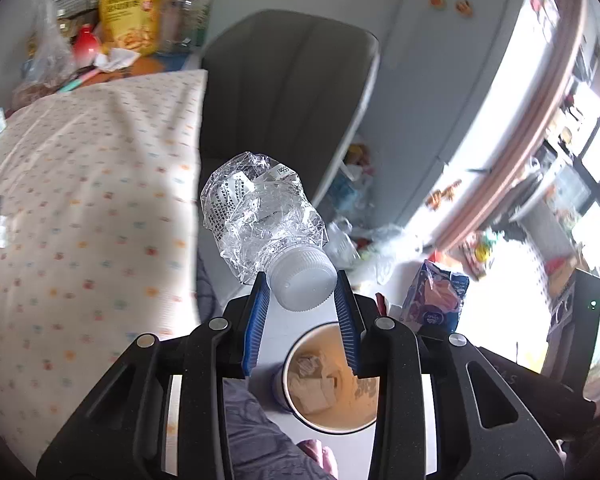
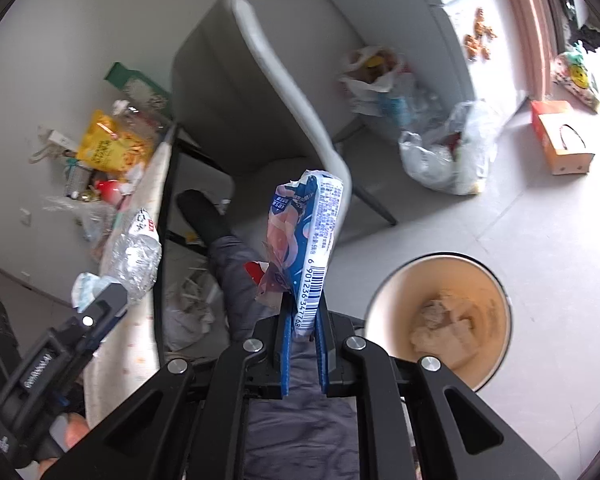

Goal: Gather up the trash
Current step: 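Carry bottle and packet over the floor bin and open both grippers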

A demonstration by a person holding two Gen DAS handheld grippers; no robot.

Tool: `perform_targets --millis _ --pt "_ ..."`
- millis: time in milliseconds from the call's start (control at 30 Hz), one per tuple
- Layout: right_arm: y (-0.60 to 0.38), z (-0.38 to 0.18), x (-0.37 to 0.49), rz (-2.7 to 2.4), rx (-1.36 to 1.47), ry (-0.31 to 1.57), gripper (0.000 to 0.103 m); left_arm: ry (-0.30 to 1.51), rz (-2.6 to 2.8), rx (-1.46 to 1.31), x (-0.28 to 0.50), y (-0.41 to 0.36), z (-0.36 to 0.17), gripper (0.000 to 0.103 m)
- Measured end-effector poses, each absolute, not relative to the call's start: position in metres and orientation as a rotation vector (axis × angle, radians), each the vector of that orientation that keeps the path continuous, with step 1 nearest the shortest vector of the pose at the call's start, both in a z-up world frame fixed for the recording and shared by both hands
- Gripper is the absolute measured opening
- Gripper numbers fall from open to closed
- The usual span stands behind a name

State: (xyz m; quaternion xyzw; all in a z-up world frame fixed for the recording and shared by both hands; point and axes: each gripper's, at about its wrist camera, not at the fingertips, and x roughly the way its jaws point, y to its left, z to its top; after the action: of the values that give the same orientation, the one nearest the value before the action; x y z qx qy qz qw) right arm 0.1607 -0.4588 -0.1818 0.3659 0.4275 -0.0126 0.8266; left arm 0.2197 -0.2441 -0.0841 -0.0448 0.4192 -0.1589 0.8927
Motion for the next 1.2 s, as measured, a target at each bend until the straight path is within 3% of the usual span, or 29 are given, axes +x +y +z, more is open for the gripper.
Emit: perform_targets --millis 300,367,433,467,500,1133,1200 --pt "-0.481 -0.22 0.161 -0.104 0.778 0.939 0.012 0.944 -0.376 -0.034 0.221 -0.28 -0.113 0.033" --pt "-0.482 -0.229 0.164 -0.109 0.779 0.955 0.016 0.959 -0.38 -0.03 0.223 -0.281 -0.117 0.033" --pt "-0.483 -0.235 0.164 -0.111 0.771 0.964 0.031 0.969 -0.381 -0.03 0.224 -0.281 -0.119 0.033" --pt "-0.484 -0.237 0.163 -0.121 0.771 0.963 0.052 0.976 -0.385 -0.032 0.226 -0.282 -0.121 0.033" --pt "-0.486 -0.239 0.16 -0.141 0.765 0.956 0.056 0.98 -0.388 -0.031 0.226 -0.283 -0.122 0.033" --pt "-0.547 -0.206 0.111 -0.215 0.814 0.843 0.057 1.105 -0.549 0.002 0.222 -0.34 -0.155 0.034" --pt "-0.549 -0.202 0.107 -0.22 0.816 0.832 0.057 1.085 -0.567 -0.055 0.221 -0.338 -0.152 0.062"
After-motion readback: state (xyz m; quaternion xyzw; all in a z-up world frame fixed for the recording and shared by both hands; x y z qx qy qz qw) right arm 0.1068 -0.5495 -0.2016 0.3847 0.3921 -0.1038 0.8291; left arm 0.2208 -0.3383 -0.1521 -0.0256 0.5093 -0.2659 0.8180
